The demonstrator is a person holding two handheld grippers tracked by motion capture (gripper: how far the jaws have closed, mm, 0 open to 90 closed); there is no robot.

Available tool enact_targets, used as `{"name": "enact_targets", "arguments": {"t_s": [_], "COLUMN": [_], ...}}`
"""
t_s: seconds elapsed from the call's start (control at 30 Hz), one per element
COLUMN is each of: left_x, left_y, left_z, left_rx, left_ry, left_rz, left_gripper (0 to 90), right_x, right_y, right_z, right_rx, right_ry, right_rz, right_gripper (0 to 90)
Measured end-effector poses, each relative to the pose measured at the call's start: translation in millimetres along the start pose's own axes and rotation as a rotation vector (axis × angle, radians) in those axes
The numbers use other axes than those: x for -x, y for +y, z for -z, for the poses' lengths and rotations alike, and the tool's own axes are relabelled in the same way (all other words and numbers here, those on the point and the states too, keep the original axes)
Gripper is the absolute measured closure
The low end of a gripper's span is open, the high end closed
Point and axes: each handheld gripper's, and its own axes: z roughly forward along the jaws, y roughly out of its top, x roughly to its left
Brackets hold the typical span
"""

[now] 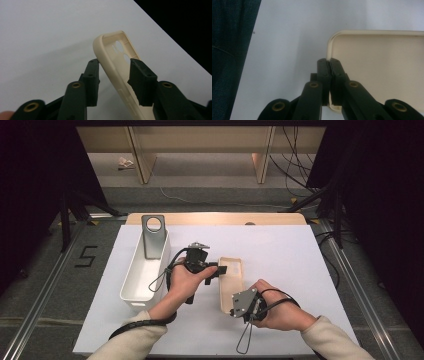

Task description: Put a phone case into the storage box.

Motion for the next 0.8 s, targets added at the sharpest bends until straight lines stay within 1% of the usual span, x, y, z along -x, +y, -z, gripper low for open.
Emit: {"name": "enact_targets", "arguments": {"t_s": [0.07,0.17,0.27,0.33,0.4,0.43,0.47,0.6,0.7,0.77,0.8], "left_x": [0.0,1.2,3.4,5.2,7.1,8.0,9.0,12.1,13.5,14.2,14.5], "left_y": [0.1,-0.1,-0.1,0.2,0.8,1.3,1.6,2.5,3.2,3.6,3.8], "left_z": [1.9,4.5,6.8,8.5,10.0,10.7,11.2,11.9,12.5,12.9,13.3], "left_rx": [0.015,0.034,0.043,0.055,0.065,0.066,0.068,0.074,0.076,0.079,0.081], "left_ry": [-0.013,-0.043,-0.058,-0.061,-0.067,-0.069,-0.073,-0.077,-0.083,-0.088,-0.090], "left_rz": [0.007,0.019,0.026,0.030,0.031,0.032,0.033,0.030,0.031,0.028,0.030], "left_gripper": [67.5,70.3,72.4,73.8,75.0,75.5,76.0,77.8,79.1,79.7,80.0], "right_x": [-0.1,-0.2,0.2,0.7,0.9,1.4,0.8,1.8,1.8,2.7,2.5], "right_y": [-0.2,-0.6,-1.0,-1.2,-1.4,-1.5,-1.7,-2.1,-2.9,-3.3,-3.3], "right_z": [-0.4,-1.0,-3.3,-4.5,-4.5,-4.5,-4.4,-5.4,-5.7,-6.4,-6.0], "right_rx": [0.003,0.002,-0.002,-0.002,-0.005,-0.002,-0.005,-0.009,-0.013,-0.010,-0.018], "right_ry": [-0.003,0.002,0.005,-0.002,0.004,-0.005,-0.001,-0.002,-0.004,-0.014,-0.006], "right_rz": [0.000,-0.005,0.000,0.003,-0.001,-0.001,-0.009,0.000,-0.008,-0.004,-0.010], "right_gripper": [88.7,88.7,88.7,88.8,88.8,88.7,88.7,88.7,88.7,88.6,88.6]}}
